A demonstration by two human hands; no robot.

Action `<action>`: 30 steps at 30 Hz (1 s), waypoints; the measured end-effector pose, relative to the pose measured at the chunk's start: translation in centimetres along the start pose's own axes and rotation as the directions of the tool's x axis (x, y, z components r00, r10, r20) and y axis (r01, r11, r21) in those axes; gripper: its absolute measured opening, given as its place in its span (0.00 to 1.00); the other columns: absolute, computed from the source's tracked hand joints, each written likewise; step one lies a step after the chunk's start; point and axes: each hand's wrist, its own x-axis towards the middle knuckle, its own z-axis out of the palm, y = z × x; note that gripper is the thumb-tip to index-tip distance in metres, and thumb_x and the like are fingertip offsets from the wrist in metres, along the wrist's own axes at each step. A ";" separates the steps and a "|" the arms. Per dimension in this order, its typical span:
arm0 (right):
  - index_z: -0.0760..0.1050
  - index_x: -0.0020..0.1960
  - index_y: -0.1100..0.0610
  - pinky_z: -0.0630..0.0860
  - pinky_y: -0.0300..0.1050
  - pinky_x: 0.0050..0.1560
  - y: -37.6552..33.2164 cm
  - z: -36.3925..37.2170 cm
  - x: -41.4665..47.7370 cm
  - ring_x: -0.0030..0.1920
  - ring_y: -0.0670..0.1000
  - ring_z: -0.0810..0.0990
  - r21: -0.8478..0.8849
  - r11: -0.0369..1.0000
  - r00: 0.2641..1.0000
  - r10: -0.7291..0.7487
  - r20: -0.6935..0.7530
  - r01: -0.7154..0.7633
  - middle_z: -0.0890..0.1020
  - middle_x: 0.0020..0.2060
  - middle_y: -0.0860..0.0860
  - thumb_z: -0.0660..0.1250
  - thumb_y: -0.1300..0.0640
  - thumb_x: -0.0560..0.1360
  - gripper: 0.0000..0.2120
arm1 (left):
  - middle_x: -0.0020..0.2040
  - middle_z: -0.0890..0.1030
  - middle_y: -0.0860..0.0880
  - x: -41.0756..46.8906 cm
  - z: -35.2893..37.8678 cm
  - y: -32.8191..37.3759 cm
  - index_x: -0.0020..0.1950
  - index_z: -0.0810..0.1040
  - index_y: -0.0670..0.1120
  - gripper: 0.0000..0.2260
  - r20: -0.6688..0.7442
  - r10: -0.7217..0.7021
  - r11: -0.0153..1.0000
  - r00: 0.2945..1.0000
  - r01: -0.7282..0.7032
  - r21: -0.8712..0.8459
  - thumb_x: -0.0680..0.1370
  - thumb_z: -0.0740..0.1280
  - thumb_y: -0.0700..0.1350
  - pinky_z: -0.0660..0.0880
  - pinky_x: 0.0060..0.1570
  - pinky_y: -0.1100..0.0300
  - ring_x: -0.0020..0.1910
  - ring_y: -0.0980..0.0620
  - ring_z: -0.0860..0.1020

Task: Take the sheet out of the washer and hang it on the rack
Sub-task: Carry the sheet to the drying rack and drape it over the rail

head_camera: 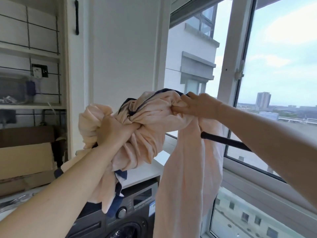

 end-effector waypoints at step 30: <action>0.67 0.64 0.54 0.66 0.39 0.22 6.1 -9.6 -22.8 0.28 0.51 0.73 -0.008 0.993 0.992 -0.119 0.048 0.119 0.74 0.39 0.54 0.73 0.66 0.64 0.32 | 0.32 0.82 0.55 -14.5 2.4 11.6 0.39 0.80 0.51 0.23 0.243 0.329 0.937 0.913 -0.348 0.041 0.58 0.71 0.69 0.77 0.34 0.59 0.31 0.60 0.79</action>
